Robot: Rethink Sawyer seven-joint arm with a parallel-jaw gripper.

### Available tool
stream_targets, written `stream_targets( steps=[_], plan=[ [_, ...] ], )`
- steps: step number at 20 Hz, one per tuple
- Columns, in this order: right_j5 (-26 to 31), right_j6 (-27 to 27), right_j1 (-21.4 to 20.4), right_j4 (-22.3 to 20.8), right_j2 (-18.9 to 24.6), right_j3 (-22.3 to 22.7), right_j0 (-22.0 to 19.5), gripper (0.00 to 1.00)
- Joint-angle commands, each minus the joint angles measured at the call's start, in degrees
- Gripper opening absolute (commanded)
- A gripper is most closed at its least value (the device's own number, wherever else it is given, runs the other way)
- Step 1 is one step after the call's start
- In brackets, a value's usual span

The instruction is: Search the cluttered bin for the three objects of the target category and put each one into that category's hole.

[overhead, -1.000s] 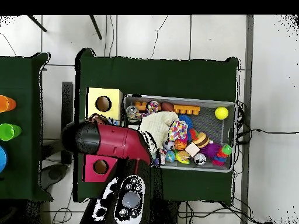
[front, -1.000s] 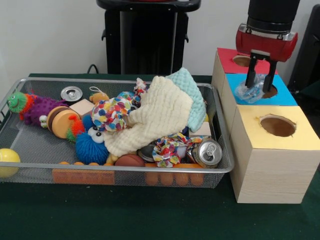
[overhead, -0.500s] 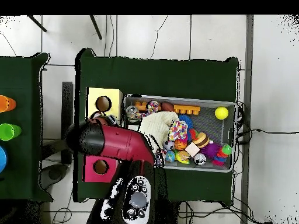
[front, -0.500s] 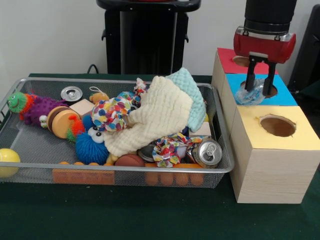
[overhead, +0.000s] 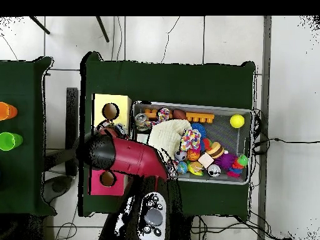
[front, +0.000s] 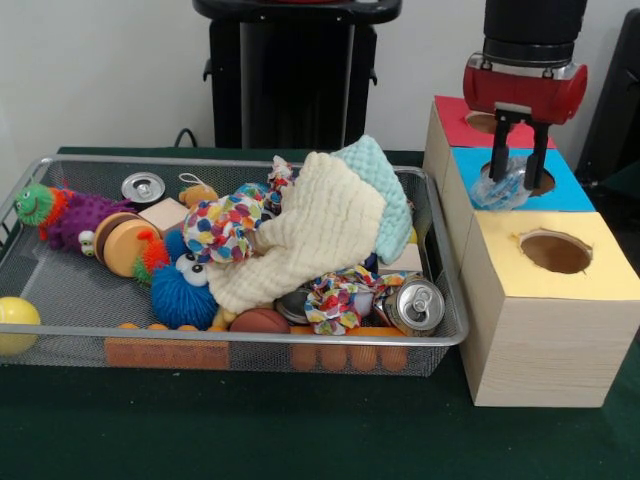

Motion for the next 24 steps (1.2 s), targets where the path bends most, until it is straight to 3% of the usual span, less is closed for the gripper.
stream_targets(
  steps=[1,13,17,24],
  plan=[
    [-2.1,11.4,4.1,2.1,7.0,10.1,0.7,0.0],
    [-3.7,14.1,4.5,5.3,6.1,11.0,4.6,0.0],
    [-7.4,12.0,4.3,5.5,10.0,13.7,1.1,0.0],
    [-6.4,11.0,3.8,4.7,6.4,14.0,3.3,0.0]
  ],
)
